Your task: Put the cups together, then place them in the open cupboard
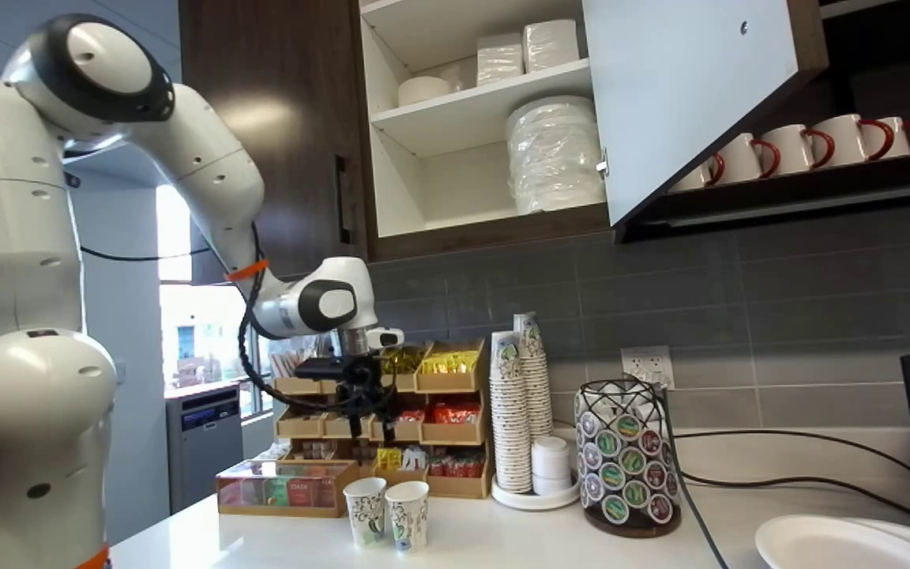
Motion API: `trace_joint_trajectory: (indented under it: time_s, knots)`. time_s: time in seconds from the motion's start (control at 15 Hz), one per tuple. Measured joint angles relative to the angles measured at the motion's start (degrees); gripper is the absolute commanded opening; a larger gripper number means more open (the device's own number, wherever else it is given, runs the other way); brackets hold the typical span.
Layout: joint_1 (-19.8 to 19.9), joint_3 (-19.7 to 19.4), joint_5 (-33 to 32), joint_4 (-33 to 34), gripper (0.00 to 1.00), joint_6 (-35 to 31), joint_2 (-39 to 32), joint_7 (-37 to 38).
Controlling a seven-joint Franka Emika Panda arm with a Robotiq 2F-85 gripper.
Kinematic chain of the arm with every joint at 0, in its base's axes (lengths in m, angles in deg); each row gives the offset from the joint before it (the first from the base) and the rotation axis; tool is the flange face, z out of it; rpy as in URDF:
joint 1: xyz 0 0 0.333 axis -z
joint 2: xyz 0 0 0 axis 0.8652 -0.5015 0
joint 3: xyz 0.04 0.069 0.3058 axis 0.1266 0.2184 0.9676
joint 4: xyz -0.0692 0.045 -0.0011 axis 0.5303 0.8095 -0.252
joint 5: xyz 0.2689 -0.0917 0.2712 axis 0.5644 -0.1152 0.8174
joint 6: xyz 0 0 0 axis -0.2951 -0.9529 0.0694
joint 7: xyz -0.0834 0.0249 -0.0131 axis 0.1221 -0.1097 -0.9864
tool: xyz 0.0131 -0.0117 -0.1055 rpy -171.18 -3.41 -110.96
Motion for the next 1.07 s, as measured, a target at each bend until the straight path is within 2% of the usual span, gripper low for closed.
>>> trace_joint_trajectory:
  time_s: [0.13,0.27,0.8,1.07]
  knots:
    - [0.27,-0.17,-0.63,2.53,1.0,-0.62,-6.01,0.0]
    - [0.34,-0.24,-0.74,4.25,1.0,-0.72,-9.1,-0.01]
    - [0.34,-0.25,-0.67,4.99,1.0,-0.77,-9.95,0.02]
    - [0.12,-0.24,-0.75,5.71,1.0,-3.4,-13.26,0.02]
